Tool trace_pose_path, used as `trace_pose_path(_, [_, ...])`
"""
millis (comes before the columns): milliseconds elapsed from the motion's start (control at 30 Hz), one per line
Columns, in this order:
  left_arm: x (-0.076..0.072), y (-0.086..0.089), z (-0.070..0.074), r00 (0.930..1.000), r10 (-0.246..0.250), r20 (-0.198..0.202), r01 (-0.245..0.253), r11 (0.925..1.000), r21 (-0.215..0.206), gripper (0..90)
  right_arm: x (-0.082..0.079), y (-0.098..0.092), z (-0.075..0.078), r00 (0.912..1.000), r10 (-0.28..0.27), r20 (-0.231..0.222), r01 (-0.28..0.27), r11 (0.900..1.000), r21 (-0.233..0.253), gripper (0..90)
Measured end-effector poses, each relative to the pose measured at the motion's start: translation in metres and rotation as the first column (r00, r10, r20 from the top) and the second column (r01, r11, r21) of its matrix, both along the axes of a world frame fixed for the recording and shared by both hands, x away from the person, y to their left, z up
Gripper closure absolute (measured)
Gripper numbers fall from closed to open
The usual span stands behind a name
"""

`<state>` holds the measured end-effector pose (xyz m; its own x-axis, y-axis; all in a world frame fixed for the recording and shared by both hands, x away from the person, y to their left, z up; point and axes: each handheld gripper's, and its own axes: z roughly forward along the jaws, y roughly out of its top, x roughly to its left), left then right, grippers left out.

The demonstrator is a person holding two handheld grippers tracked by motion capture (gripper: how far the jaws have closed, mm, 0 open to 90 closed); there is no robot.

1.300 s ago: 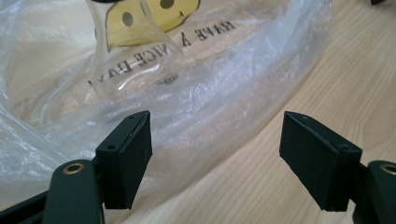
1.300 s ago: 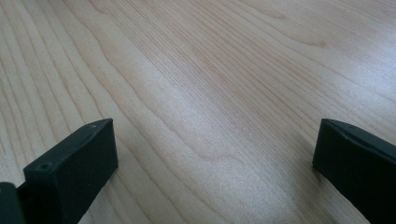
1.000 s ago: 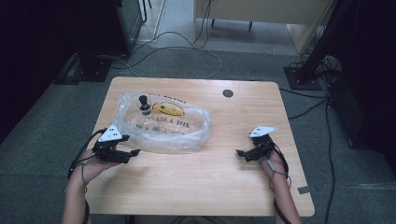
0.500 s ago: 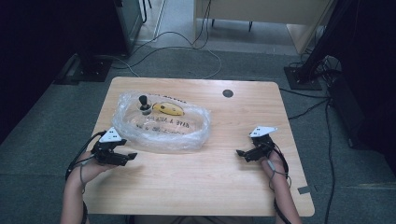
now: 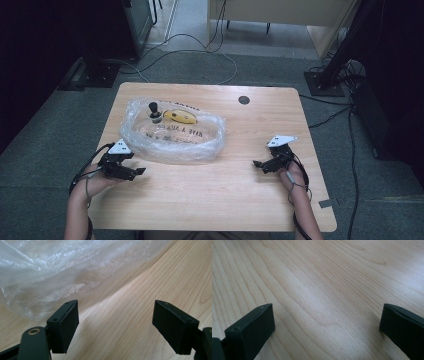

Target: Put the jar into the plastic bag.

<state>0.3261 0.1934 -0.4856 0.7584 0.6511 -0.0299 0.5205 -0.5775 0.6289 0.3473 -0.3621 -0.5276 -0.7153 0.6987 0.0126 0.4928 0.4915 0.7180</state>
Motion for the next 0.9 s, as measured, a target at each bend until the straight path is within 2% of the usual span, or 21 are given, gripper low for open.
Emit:
trace_pose_path(433, [0.004,0.01,-0.015,0.9985,0.04,-0.039,-0.039,0.9989,0.026,21.6,0.0,0.0,0.0,1.0,-0.001,-0.001,0.001,1.0,0.0,0.0])
trace_pose_path(900, [0.005,0.022,-0.018,0.9967,0.081,-0.008,-0.08,0.9967,0.005,21.5,0.0,0.0,0.0,1.0,0.0,0.0,0.0,1.0,0.0,0.0])
